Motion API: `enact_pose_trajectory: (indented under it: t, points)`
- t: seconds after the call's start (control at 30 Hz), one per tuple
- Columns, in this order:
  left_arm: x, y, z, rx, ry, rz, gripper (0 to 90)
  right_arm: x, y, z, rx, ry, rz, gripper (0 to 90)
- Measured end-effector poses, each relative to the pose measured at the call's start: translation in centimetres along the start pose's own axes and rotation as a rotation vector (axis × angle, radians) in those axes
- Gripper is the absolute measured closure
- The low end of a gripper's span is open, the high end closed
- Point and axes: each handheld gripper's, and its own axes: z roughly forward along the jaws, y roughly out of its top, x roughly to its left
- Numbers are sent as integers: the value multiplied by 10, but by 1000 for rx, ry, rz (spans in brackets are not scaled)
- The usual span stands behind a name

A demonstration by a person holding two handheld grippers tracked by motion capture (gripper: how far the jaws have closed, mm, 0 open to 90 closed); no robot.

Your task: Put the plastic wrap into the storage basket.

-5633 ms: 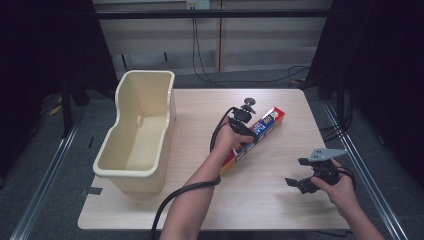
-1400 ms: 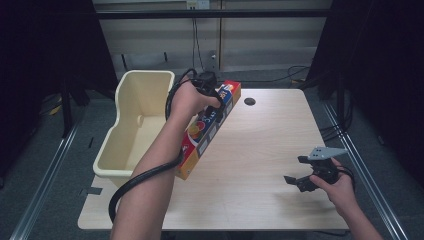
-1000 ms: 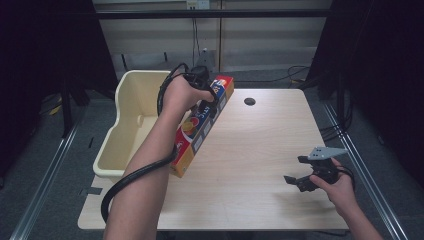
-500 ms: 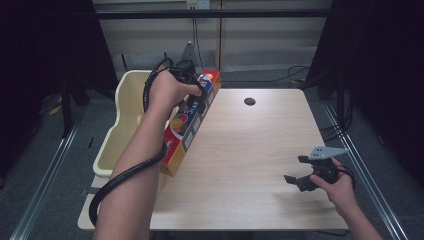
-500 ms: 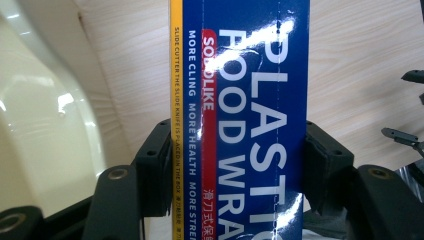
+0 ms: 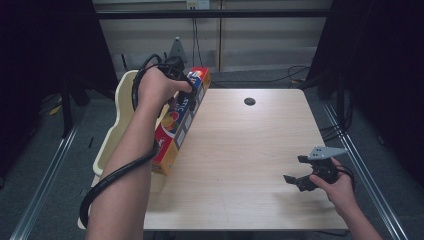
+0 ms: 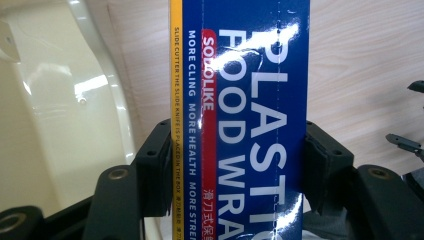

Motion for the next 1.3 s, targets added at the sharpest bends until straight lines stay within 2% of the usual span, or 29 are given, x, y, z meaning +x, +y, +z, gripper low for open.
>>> enact_pose_trajectory:
  t: [0.5,0.63,0.67,1.3]
  points:
    - [17,-9,-13,-20,18,-64,410,0,1,0,-7,0,-7,39]
    - [21,-12,-18,-21,26,-68,410,0,1,0,-6,1,-7,39]
    - [24,-13,-20,-26,28,-83,410,0,1,0,-3,1,-4,39]
    - [49,-24,-33,-46,63,-140,410,0,1,0,-2,-2,-11,39]
